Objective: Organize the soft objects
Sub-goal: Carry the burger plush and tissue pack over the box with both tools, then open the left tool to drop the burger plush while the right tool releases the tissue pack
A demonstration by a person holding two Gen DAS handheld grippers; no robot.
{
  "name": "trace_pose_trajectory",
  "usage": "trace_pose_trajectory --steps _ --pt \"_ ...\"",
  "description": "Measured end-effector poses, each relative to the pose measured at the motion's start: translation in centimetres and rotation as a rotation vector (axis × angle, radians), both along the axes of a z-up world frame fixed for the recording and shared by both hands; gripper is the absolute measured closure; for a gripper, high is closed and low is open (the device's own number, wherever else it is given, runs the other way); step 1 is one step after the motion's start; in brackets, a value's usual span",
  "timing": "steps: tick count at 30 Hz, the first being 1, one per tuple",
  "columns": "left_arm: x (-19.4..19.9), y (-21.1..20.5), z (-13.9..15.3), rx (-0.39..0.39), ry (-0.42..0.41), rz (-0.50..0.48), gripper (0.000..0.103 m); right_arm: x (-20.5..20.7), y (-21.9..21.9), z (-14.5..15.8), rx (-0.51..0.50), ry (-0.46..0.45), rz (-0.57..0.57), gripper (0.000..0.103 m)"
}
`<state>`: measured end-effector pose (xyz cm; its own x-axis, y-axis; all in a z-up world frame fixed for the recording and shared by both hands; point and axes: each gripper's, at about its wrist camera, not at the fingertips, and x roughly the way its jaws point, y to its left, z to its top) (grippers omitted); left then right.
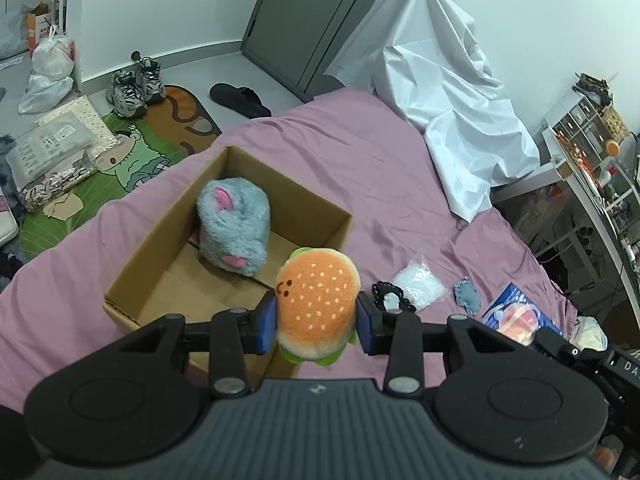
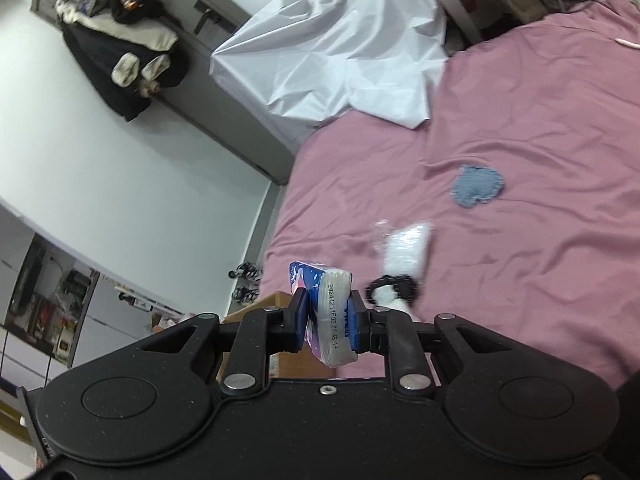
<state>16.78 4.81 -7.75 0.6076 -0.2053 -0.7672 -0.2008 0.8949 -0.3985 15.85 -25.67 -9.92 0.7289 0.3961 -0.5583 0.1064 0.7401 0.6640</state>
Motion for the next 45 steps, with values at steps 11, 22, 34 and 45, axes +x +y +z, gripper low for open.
trace_pose_trajectory --steps 11,22,34,45 --pt "0.7 3.8 -0.2 -0.002 0.016 0.054 0.064 2.1 4.9 0.8 -0.017 -0.009 0.086 0.083" --pt "2.4 5.8 -1.6 -0.010 0.059 0.072 0.063 4.1 8.4 0.3 -0.026 0.025 0.139 0.082" --pt "4.3 7.0 -4.7 -0.024 0.137 0.096 0.063 6.5 11.1 -1.3 -0.036 0.087 0.166 0.082" --pt "5.9 7.6 -5.6 -0.007 0.182 0.110 0.038 8.4 12.5 -3.5 -0.041 0.160 0.159 0.081"
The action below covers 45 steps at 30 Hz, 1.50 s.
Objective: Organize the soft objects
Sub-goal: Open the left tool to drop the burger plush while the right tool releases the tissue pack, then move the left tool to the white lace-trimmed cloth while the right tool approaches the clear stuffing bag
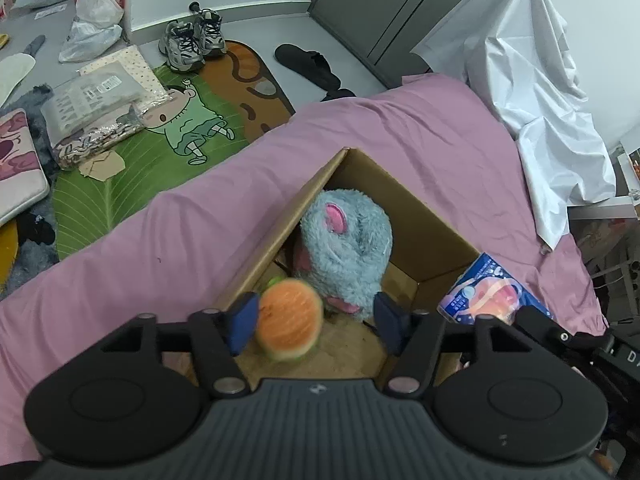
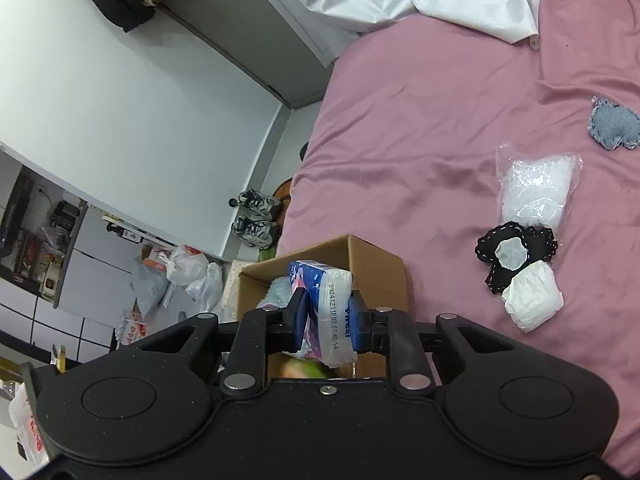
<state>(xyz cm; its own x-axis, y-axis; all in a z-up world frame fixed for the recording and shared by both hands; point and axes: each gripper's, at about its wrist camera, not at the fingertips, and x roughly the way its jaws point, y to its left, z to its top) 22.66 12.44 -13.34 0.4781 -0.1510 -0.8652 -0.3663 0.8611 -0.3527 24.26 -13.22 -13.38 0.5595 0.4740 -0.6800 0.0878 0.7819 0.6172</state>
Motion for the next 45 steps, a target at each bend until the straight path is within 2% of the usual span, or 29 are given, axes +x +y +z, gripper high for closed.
trace_pose_trajectory --steps 8,9,11,14,23,27,31,45 --pt "0.2 -0.6 -0.1 0.020 0.030 -0.023 0.031 0.6 0.6 -0.5 0.011 0.014 0.017 0.075" --pt "0.2 -0.7 0.0 0.023 0.032 -0.029 0.029 0.6 0.5 -0.4 0.017 0.011 0.019 0.072" --pt "0.1 -0.9 0.3 0.033 0.030 -0.037 0.023 0.3 0.2 -0.1 0.021 -0.002 0.014 0.053" --pt "-0.2 -1.4 0.8 0.064 0.030 -0.033 0.017 -0.3 -0.5 0.5 0.005 -0.021 0.005 0.048" --pt "-1.3 -3.6 2.0 0.074 0.033 -0.047 0.009 -2.3 -3.1 2.2 -0.043 -0.074 -0.018 0.026" --pt "-1.6 -4.7 2.5 0.070 0.032 -0.062 0.006 -3.0 -3.9 2.9 -0.071 -0.102 -0.009 0.022" --pt "-2.1 -5.9 3.0 0.076 0.027 -0.074 0.002 -3.9 -4.8 3.3 -0.086 -0.123 -0.013 0.014" --pt "-3.8 -10.9 4.9 0.131 -0.034 -0.142 0.001 -6.8 -9.0 4.6 -0.083 -0.175 -0.023 0.000"
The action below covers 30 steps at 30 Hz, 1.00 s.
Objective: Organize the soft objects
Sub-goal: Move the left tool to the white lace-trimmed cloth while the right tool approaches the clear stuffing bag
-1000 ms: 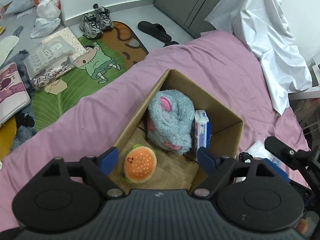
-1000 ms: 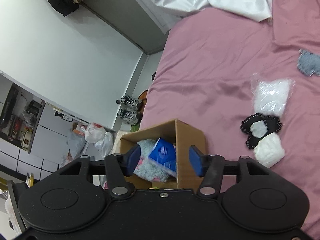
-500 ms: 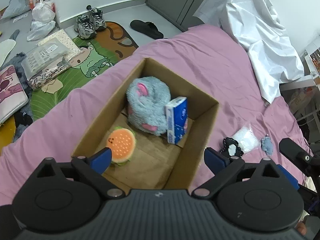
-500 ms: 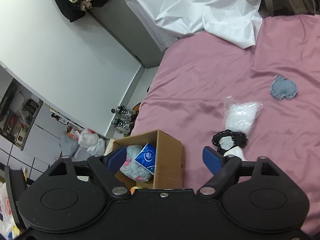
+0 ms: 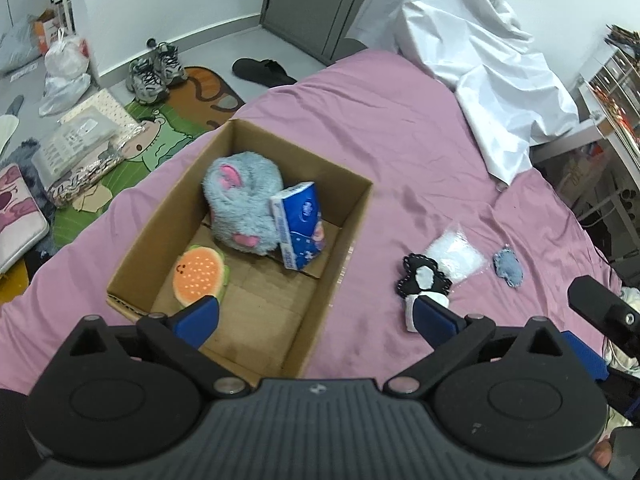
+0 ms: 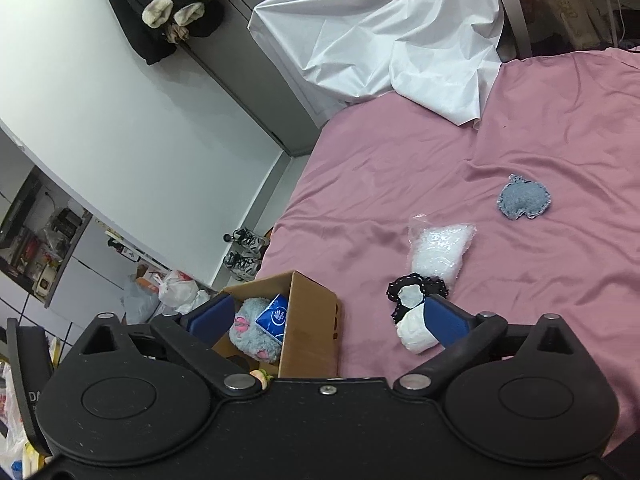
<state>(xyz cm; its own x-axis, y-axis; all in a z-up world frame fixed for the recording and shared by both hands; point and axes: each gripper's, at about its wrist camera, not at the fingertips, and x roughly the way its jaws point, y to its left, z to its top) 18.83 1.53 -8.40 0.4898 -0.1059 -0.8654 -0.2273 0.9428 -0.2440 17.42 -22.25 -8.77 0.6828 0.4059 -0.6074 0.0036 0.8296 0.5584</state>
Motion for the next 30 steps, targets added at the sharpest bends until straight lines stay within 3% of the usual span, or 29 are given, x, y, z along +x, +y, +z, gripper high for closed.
trace_pose_trajectory --steps 21,30 --pt "-2.3 -5.4 2.2 0.008 -0.125 -0.033 0.000 -3.1 -5.6 0.7 -0.083 -0.009 -0.022 0.000" --pt "-2.8 -7.4 2.1 0.006 -0.129 -0.057 0.000 -3.1 -7.7 0.4 -0.089 -0.005 -0.034 0.000"
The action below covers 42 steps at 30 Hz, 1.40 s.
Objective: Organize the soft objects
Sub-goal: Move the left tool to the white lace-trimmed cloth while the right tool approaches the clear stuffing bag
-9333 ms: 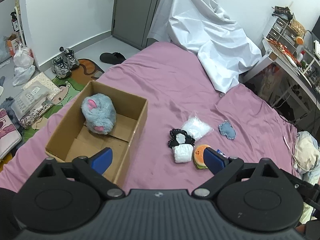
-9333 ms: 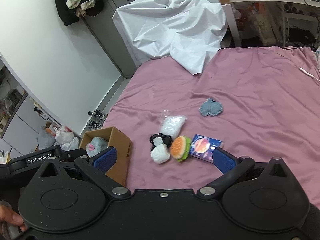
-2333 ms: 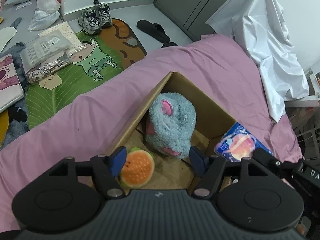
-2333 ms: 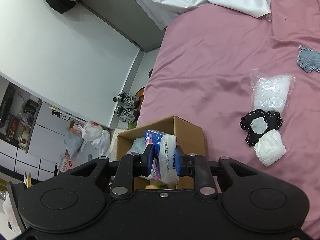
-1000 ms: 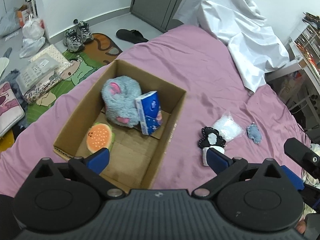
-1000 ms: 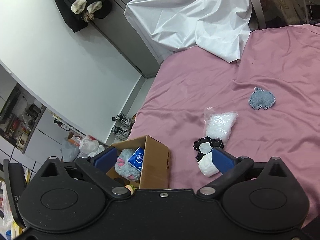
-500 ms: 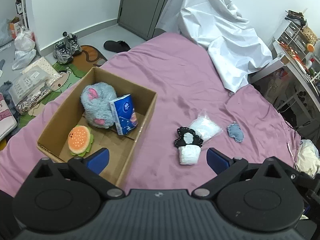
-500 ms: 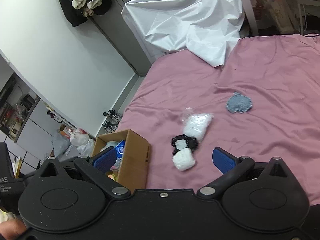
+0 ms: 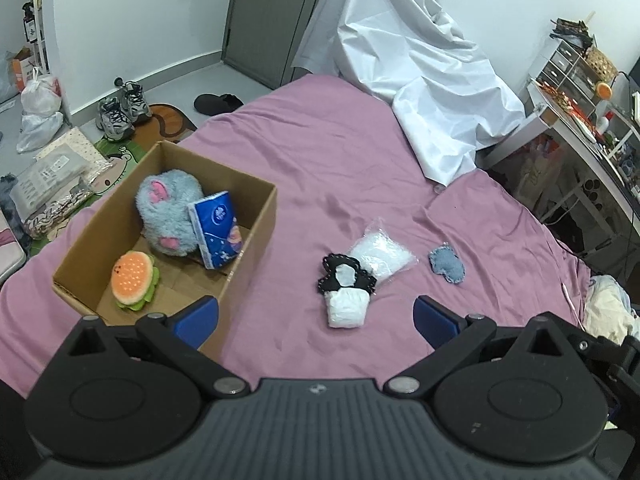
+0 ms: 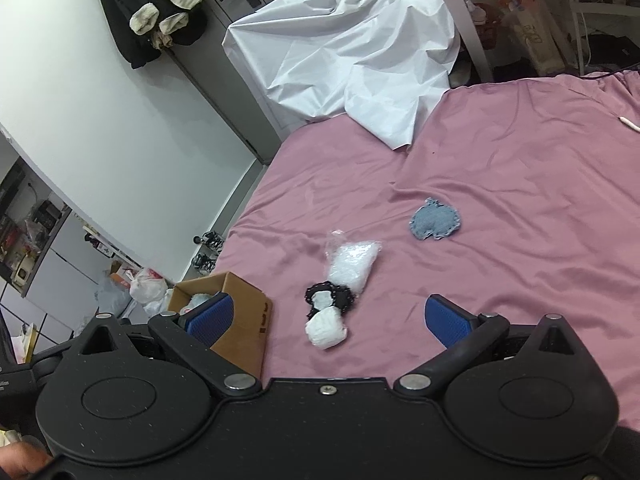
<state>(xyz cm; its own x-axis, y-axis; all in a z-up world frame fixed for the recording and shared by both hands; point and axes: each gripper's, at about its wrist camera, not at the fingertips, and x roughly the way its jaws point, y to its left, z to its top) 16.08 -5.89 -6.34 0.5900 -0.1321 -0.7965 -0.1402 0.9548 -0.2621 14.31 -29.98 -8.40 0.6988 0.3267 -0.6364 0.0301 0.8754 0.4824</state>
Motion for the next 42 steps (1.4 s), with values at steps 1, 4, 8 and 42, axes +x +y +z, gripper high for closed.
trace_pose_trajectory --steps 1,4,8,42 --pt "0.0 -0.2 -0.1 -0.006 0.007 -0.005 0.000 0.0 -0.2 -0.1 -0.002 0.002 0.000 0.000" --pt "0.2 -0.8 -0.3 -0.022 0.020 -0.014 0.000 0.0 -0.5 -0.5 -0.012 0.009 0.010 0.000" --pt "0.3 -1.4 -0.5 -0.009 0.027 -0.011 0.000 0.1 -0.8 -1.1 -0.009 0.014 0.025 0.000" --pt "5.4 -5.6 -6.9 0.001 0.108 -0.013 0.003 5.4 -2.4 -5.6 0.117 0.029 -0.001 0.000"
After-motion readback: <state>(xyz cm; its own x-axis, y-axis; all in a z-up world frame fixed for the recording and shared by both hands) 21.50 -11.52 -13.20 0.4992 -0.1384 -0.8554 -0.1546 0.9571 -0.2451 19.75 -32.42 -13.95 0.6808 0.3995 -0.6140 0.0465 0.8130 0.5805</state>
